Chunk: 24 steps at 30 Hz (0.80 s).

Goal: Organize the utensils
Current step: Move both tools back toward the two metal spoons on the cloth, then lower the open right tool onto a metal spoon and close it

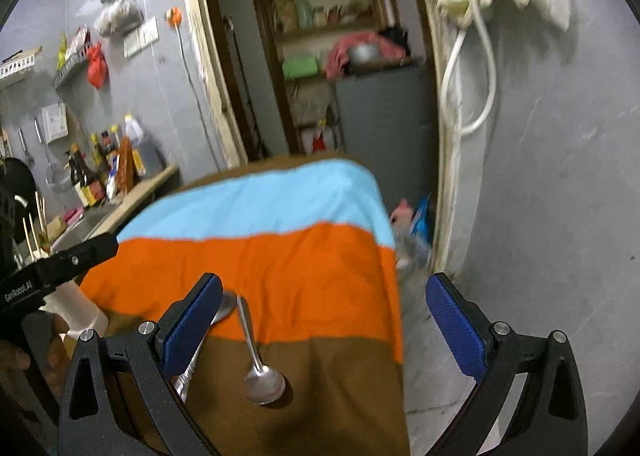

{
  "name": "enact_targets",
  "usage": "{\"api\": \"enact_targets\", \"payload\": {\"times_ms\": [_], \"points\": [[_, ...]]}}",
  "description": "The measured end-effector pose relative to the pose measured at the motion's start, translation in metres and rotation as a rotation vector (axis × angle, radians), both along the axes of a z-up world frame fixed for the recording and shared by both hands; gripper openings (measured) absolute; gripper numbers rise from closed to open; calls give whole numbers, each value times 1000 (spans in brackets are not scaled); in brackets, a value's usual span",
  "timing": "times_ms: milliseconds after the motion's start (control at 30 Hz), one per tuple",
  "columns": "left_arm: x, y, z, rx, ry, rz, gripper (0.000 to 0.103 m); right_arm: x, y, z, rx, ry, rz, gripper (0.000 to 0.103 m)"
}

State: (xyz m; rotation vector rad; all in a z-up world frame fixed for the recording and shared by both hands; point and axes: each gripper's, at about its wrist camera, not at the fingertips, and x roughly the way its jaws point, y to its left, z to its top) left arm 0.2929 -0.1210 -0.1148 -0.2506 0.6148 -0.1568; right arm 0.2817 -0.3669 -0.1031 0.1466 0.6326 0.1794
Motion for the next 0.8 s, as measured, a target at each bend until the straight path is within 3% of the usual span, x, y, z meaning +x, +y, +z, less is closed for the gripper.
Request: {"api": "enact_targets", "payload": {"times_ms": [133, 200, 567, 800], "points": [[14, 1, -21, -18, 62, -21, 102, 16, 1, -27, 30, 65, 67, 98], [21, 1, -32, -24, 100, -34, 96, 23, 7, -39, 35, 88, 112, 96], [46, -4, -76, -144, 259, -95, 54, 52, 45, -86, -14, 240, 334, 64], [58, -12, -87, -167, 317, -137, 46, 50, 51, -89, -42, 246, 377, 62]]}}
